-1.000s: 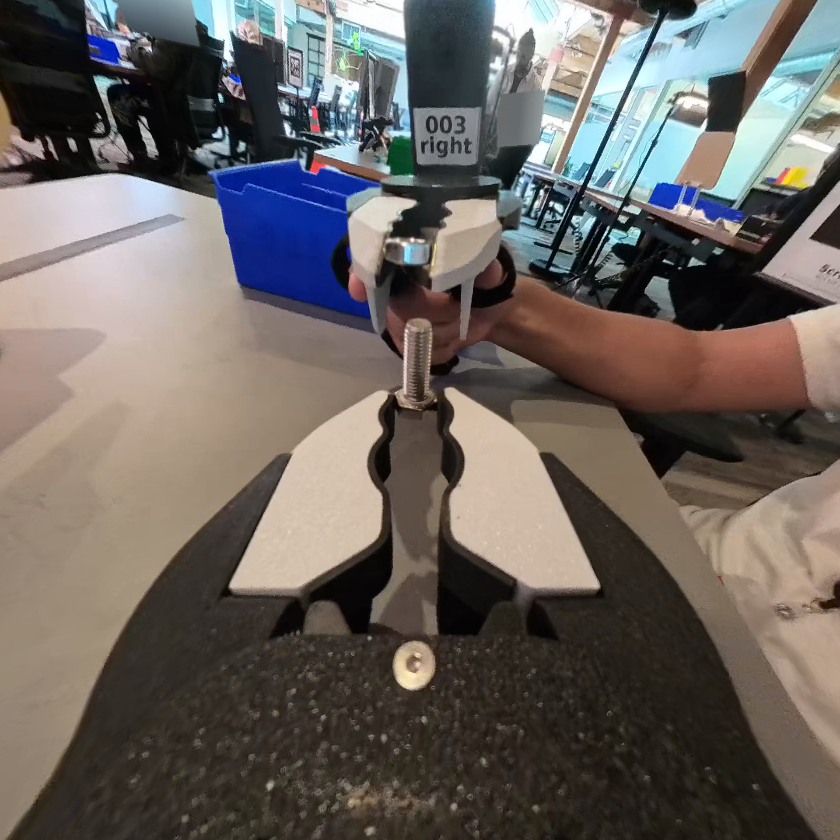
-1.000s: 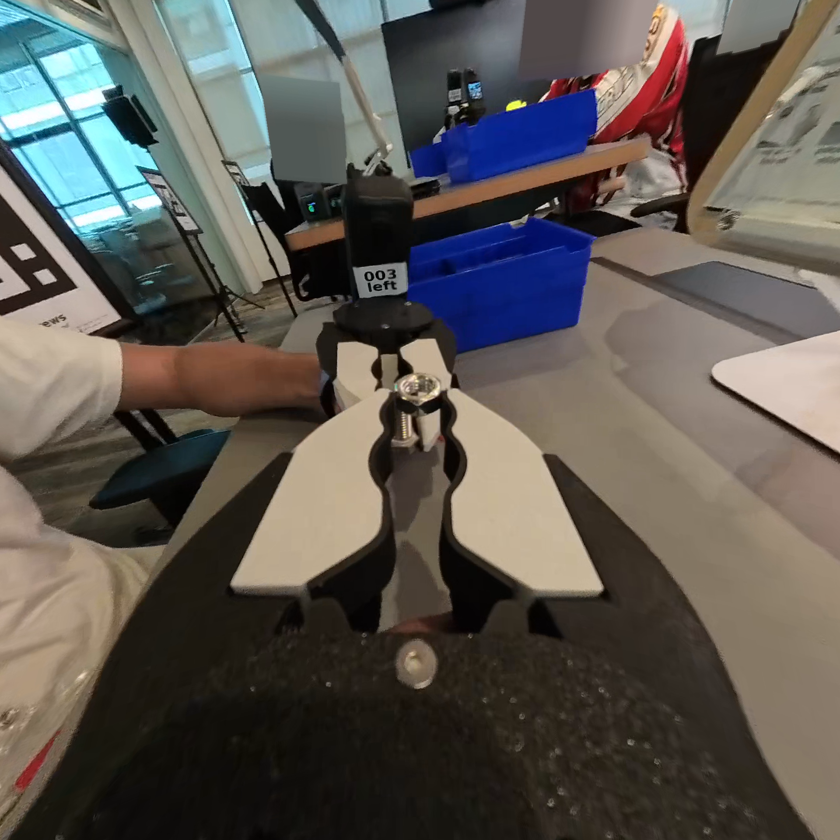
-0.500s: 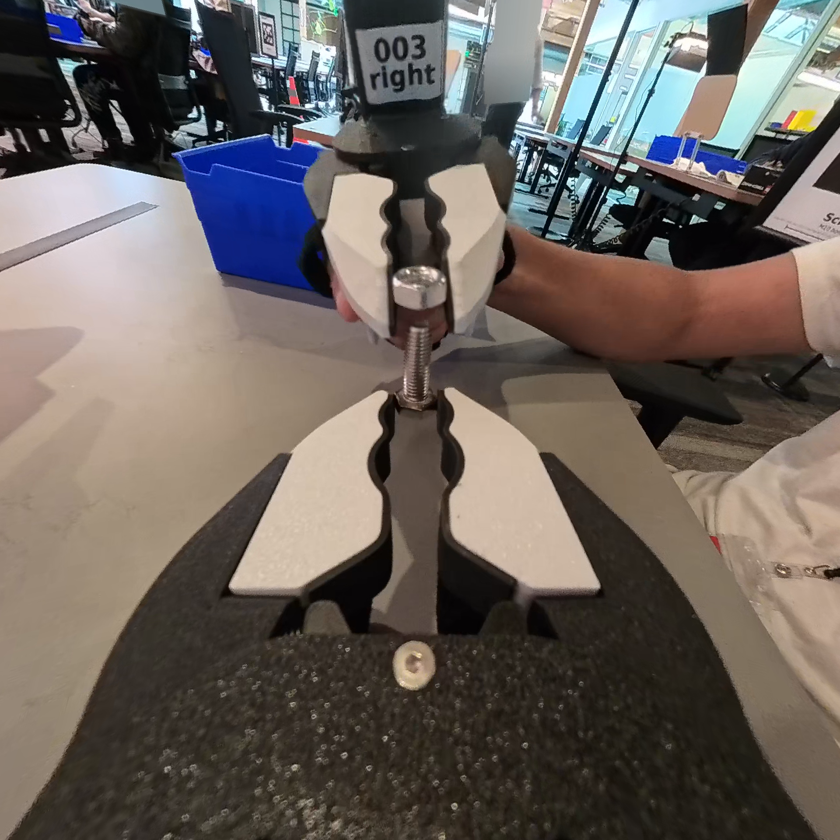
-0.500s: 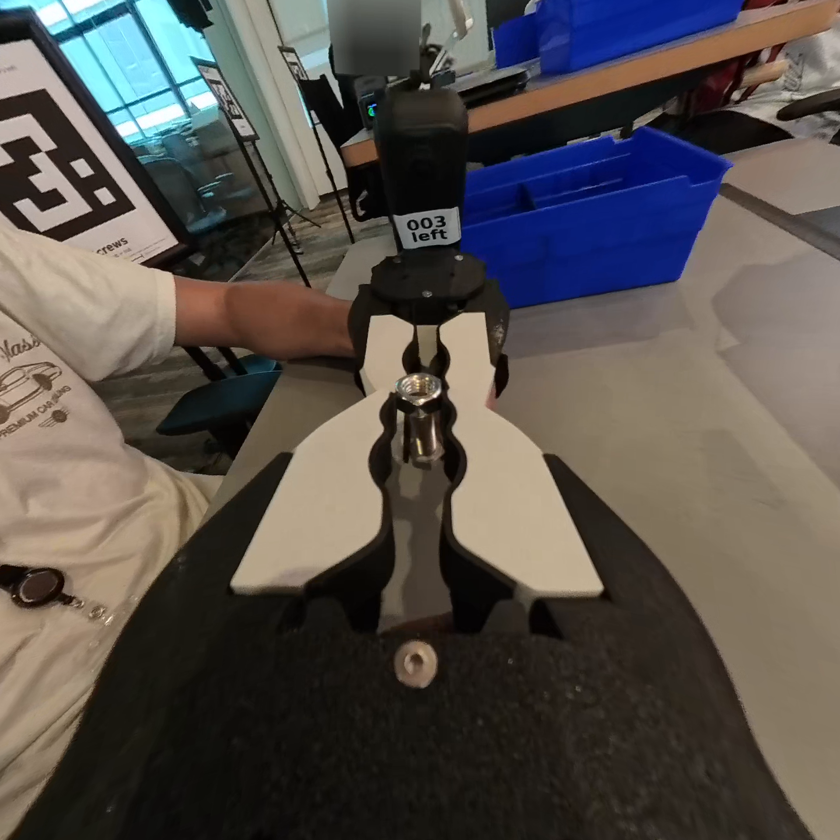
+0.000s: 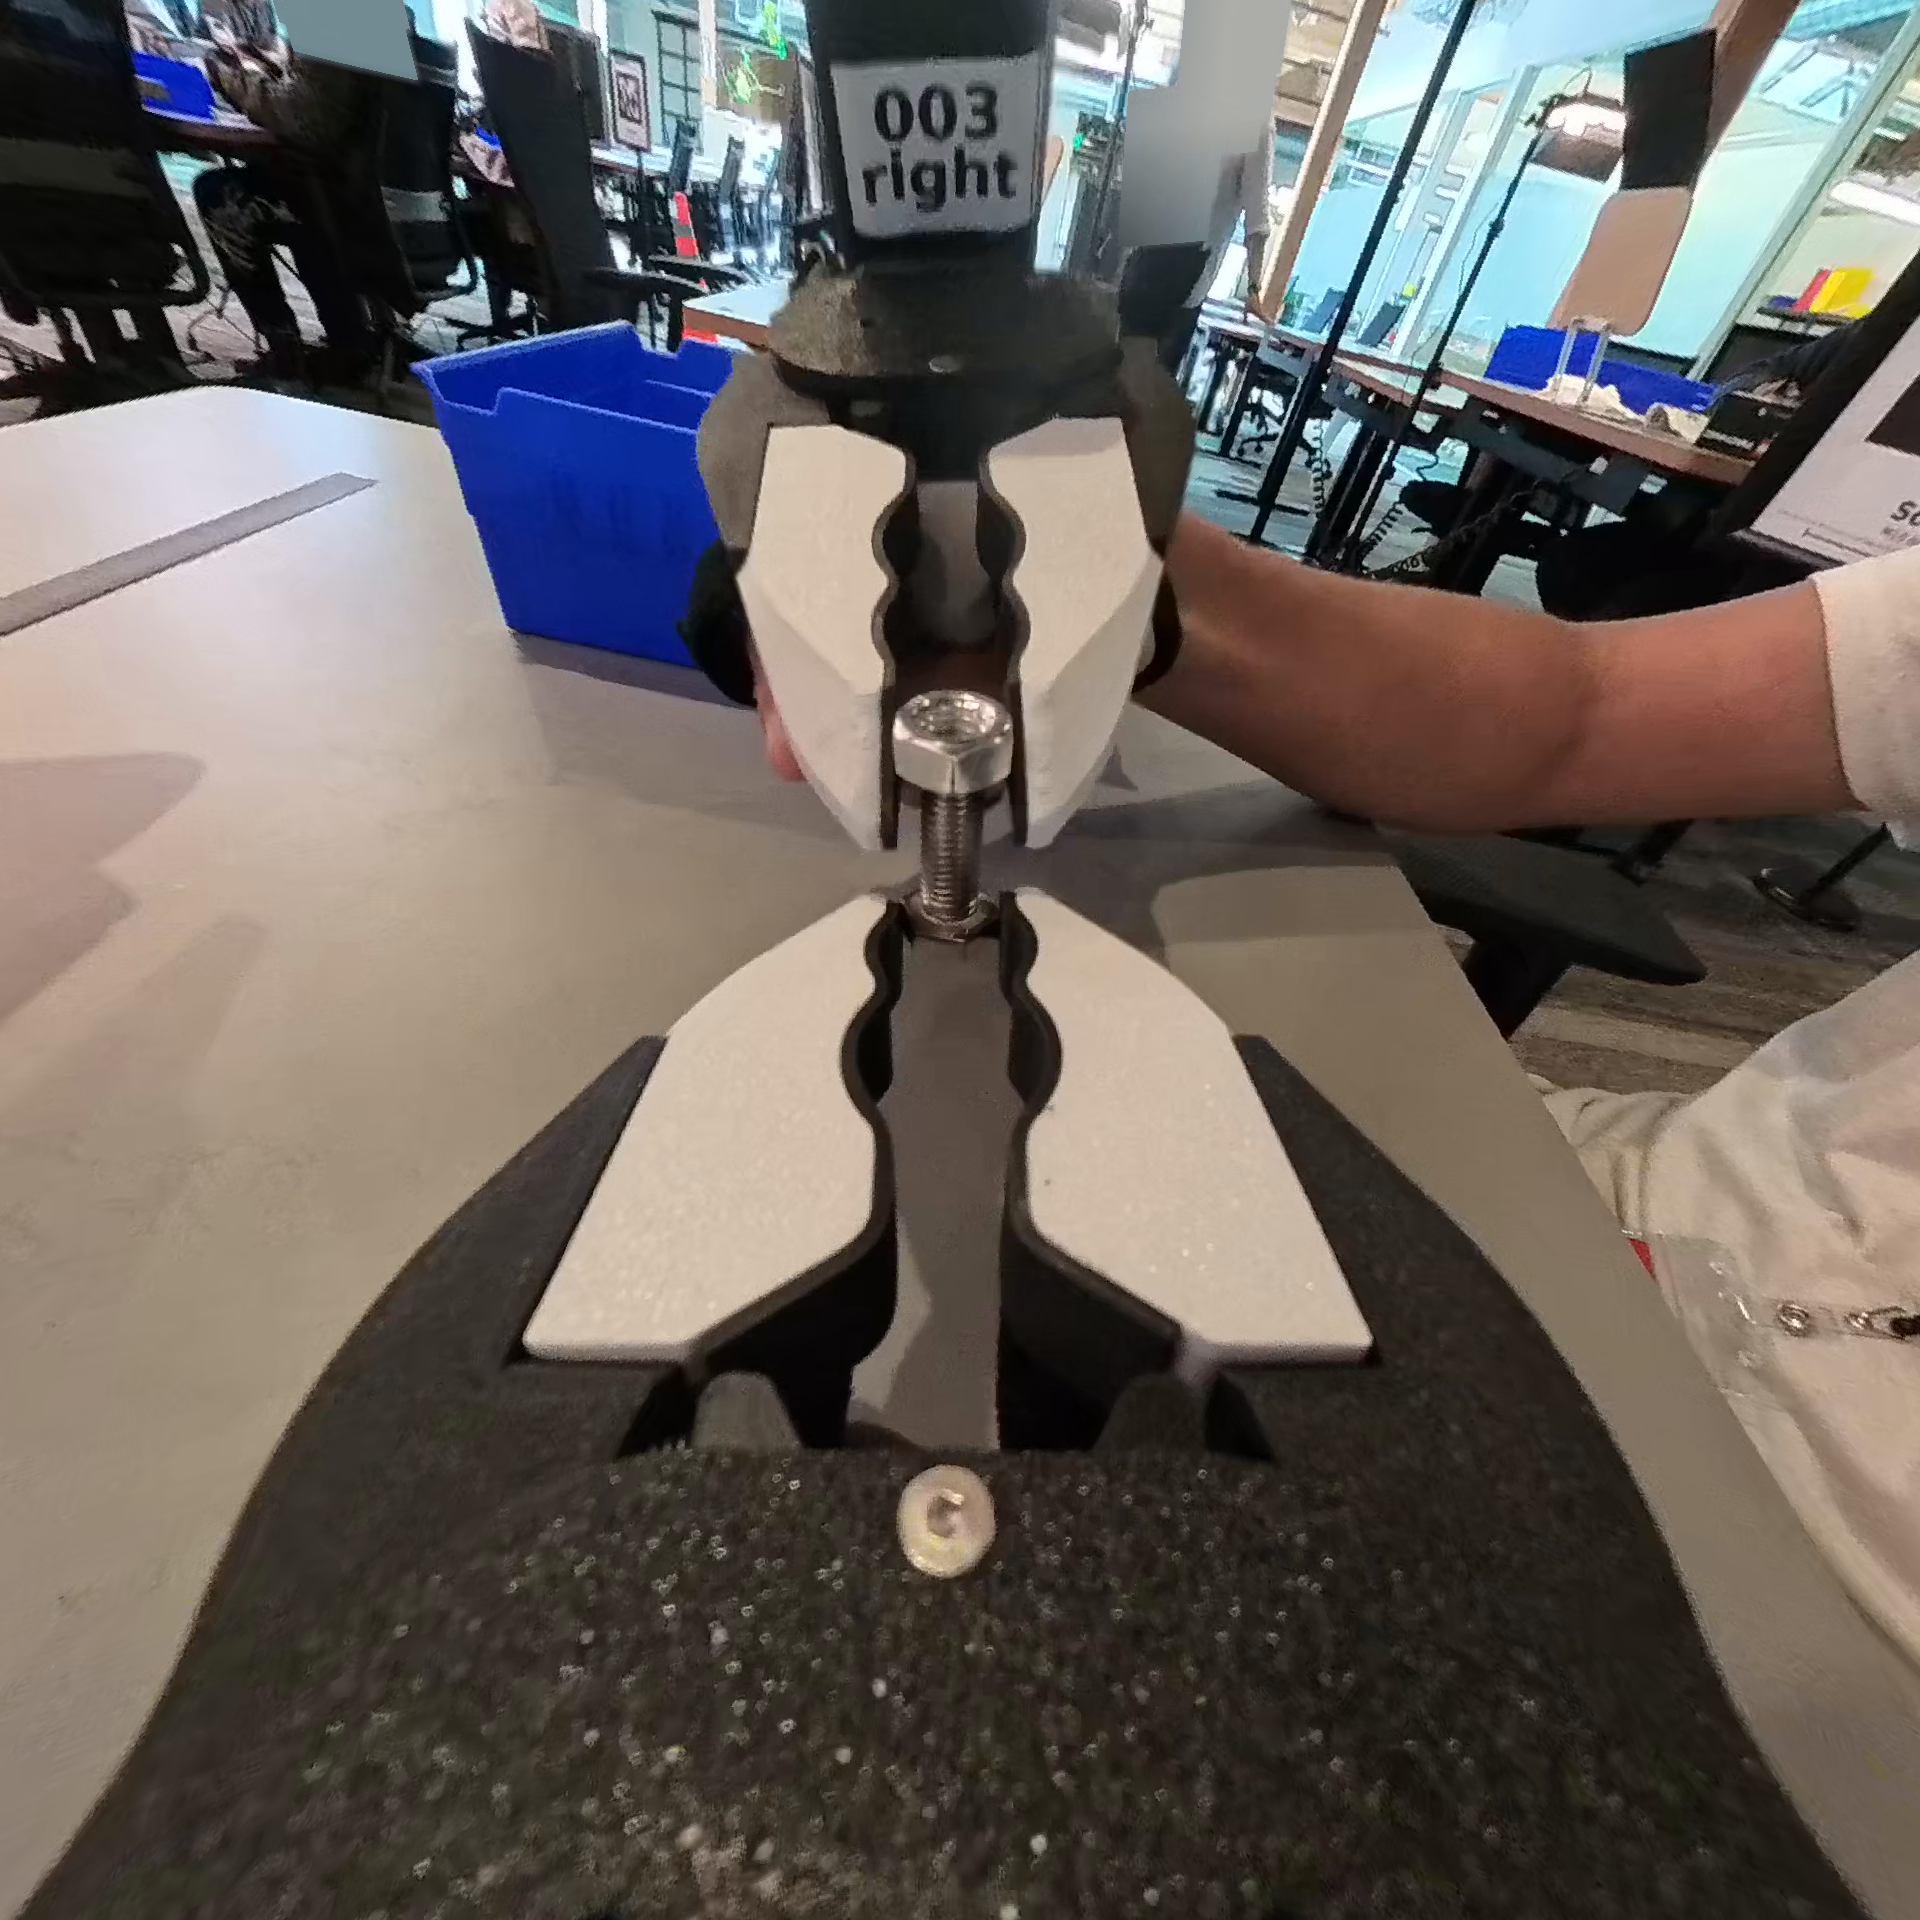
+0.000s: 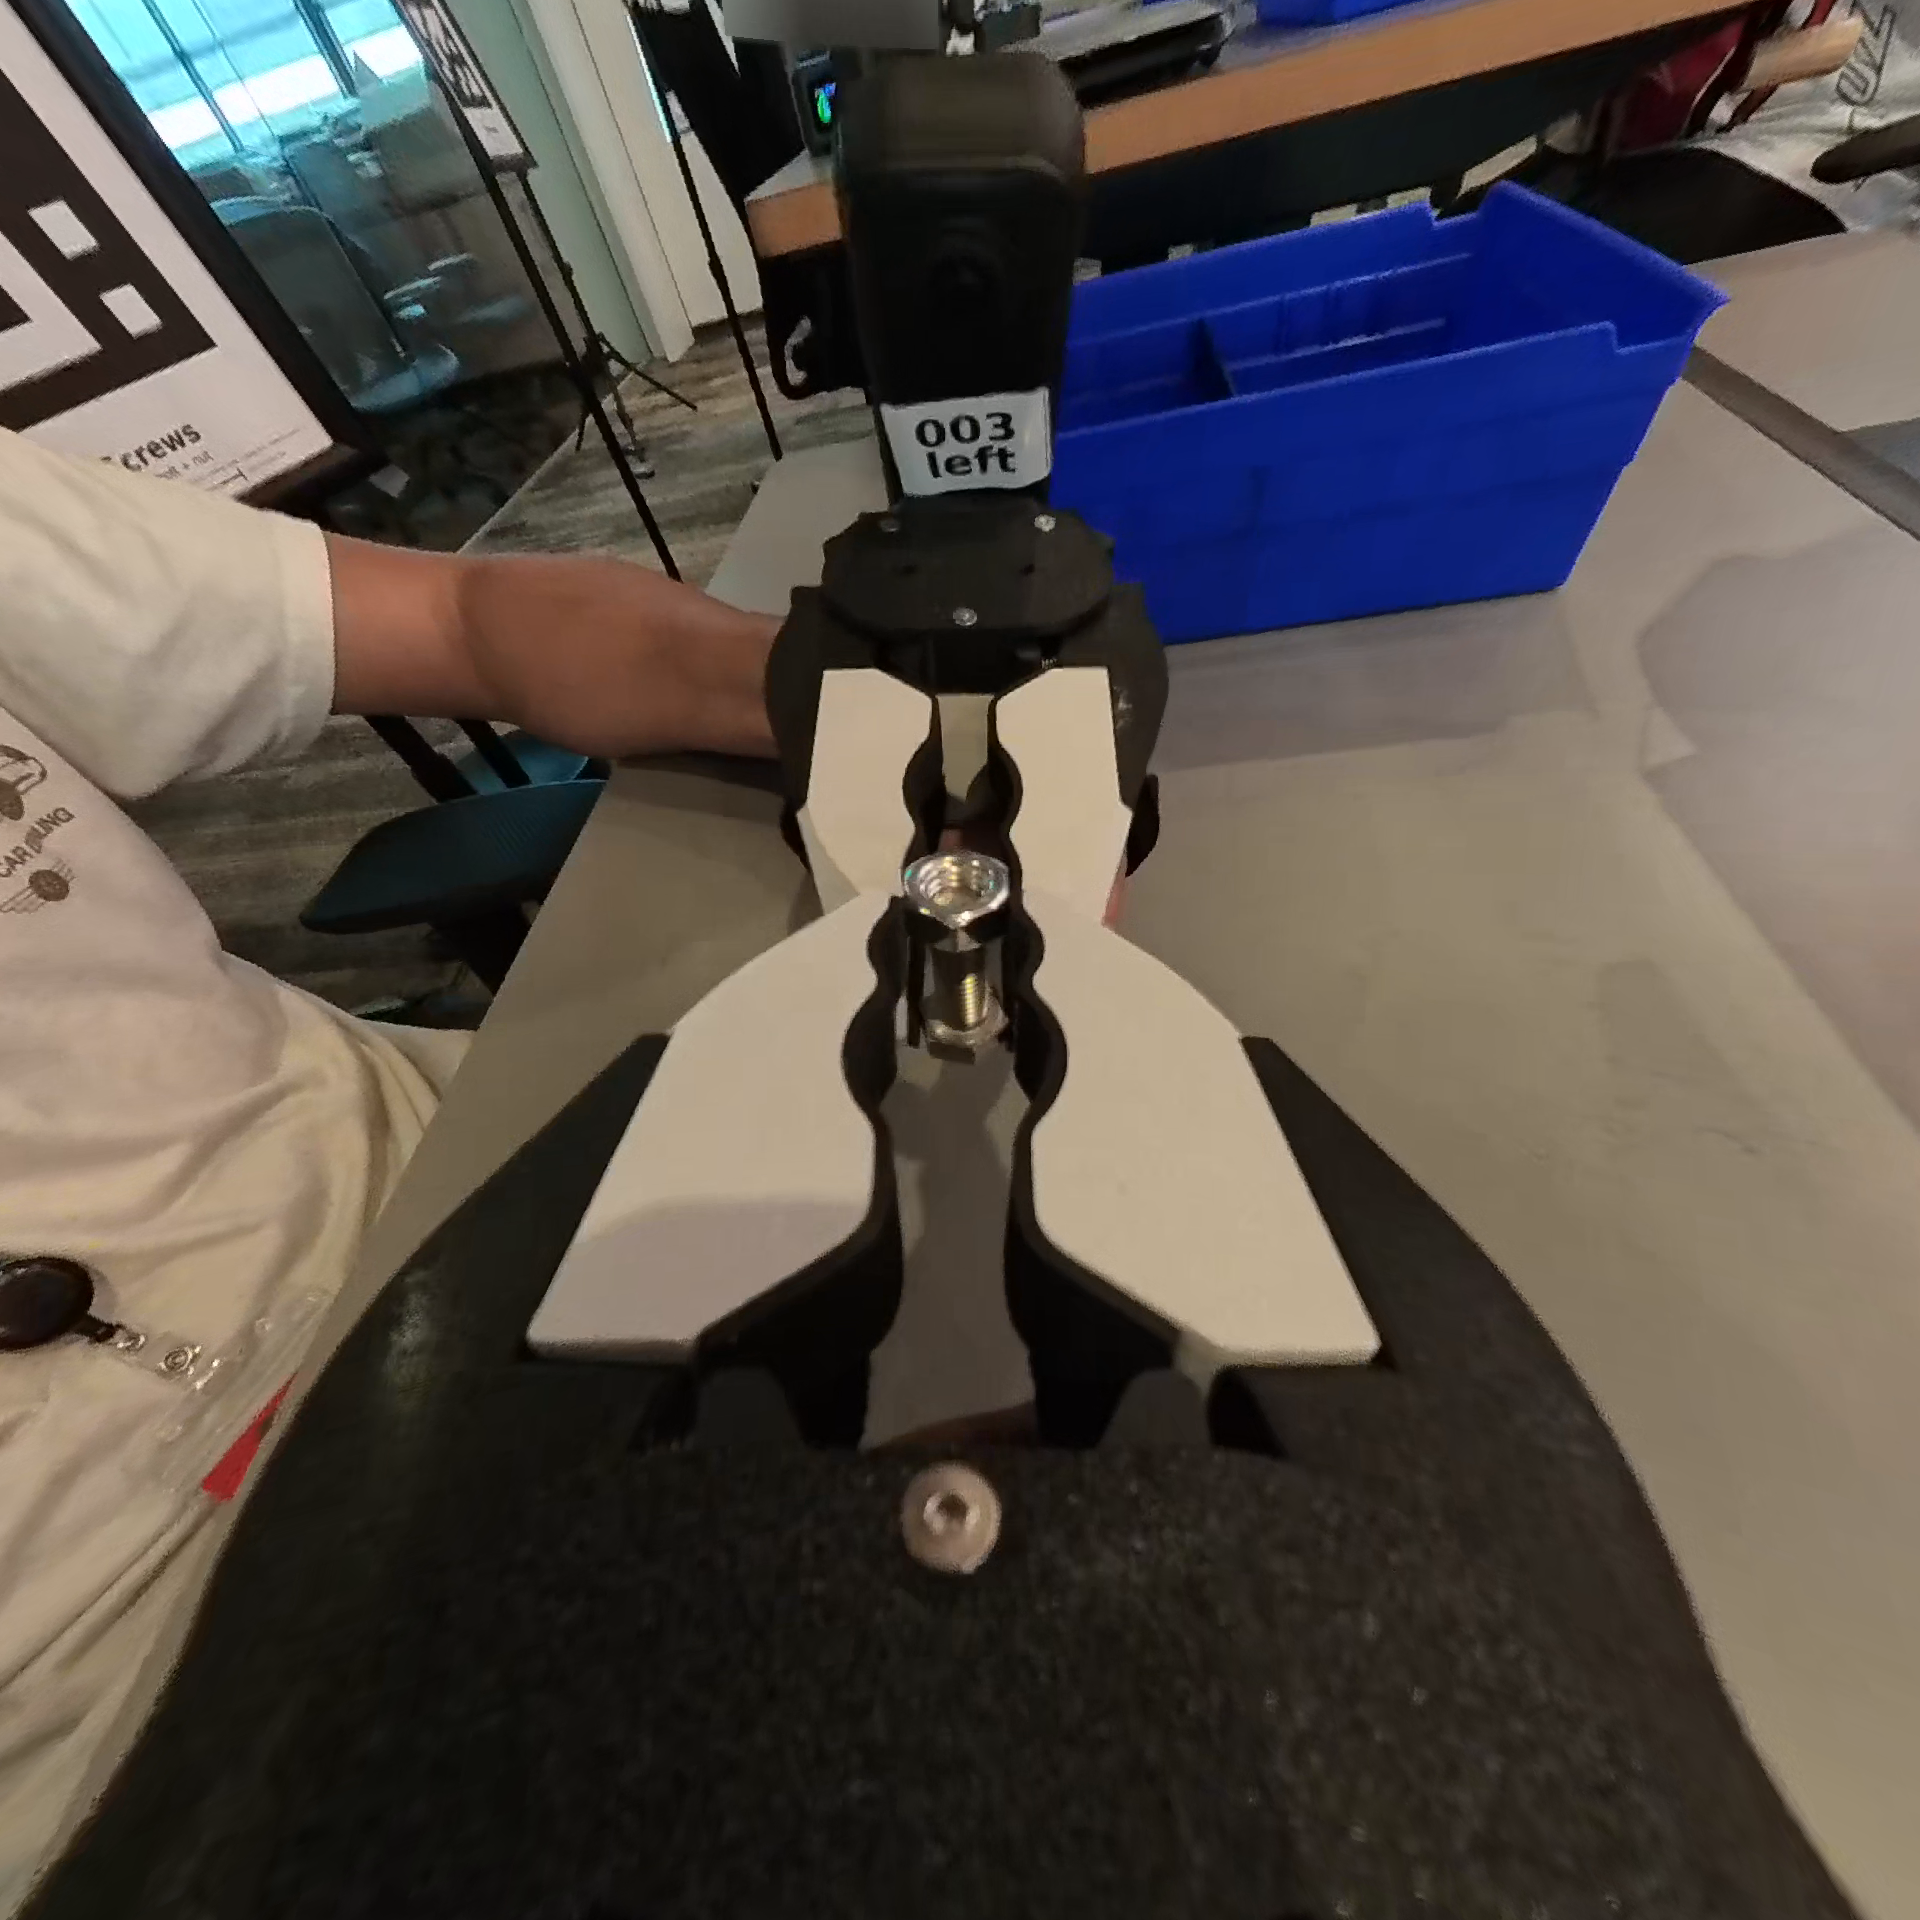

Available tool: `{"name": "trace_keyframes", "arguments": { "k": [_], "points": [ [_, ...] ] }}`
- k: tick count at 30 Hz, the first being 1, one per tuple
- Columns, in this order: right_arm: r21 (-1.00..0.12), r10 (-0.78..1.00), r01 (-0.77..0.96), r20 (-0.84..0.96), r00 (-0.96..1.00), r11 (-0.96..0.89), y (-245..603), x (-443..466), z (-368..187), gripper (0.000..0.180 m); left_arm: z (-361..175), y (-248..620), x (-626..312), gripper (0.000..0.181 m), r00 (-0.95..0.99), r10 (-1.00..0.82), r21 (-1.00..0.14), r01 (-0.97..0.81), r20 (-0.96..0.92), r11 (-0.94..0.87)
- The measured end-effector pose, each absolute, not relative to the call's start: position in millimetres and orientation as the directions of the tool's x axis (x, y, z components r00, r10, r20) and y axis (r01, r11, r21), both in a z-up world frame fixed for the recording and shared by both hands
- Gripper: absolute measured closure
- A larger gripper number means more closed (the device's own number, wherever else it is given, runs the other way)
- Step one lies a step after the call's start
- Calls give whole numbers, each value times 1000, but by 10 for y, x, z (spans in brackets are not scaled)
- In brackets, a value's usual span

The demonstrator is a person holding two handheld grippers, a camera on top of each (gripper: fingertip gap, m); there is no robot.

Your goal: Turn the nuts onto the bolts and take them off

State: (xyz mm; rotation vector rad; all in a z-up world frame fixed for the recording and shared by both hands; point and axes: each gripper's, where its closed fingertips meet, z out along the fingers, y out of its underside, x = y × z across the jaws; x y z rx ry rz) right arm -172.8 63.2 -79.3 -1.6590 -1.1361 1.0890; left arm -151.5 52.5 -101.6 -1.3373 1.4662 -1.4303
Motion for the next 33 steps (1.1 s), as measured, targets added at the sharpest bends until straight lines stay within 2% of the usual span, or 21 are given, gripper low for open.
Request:
{"name": "trace_keyframes", "arguments": {
  "k": [4,11,22,25,30,33],
  "points": [
    [-949,939,171,-216,267,-267,693,-1715,-782,162,-1009,594,-1495,164,-175,-973,-975,-188,149,-115],
    [-949,845,113,-204,494,-294,864,-1648,-782,162,-1010,780,-1450,164,34,-999,-979,-200,30,-36],
    [-912,509,-23,-249,824,-409,1064,-1530,-920,162,-1117,999,-1460,164,240,-965,-950,-310,-101,22],
    [-905,472,-35,-254,845,-424,1090,-1529,-928,162,-1127,1030,-1461,164,267,-955,-944,-328,-127,34],
    [-909,481,-24,-243,842,-417,1118,-1559,-891,161,-1085,1043,-1479,164,253,-966,-957,-288,-53,-23],
    [-910,518,-50,-279,808,-412,1116,-1624,-841,148,-1049,1033,-1482,164,236,-972,-965,-255,1,-63]
  ]
}}
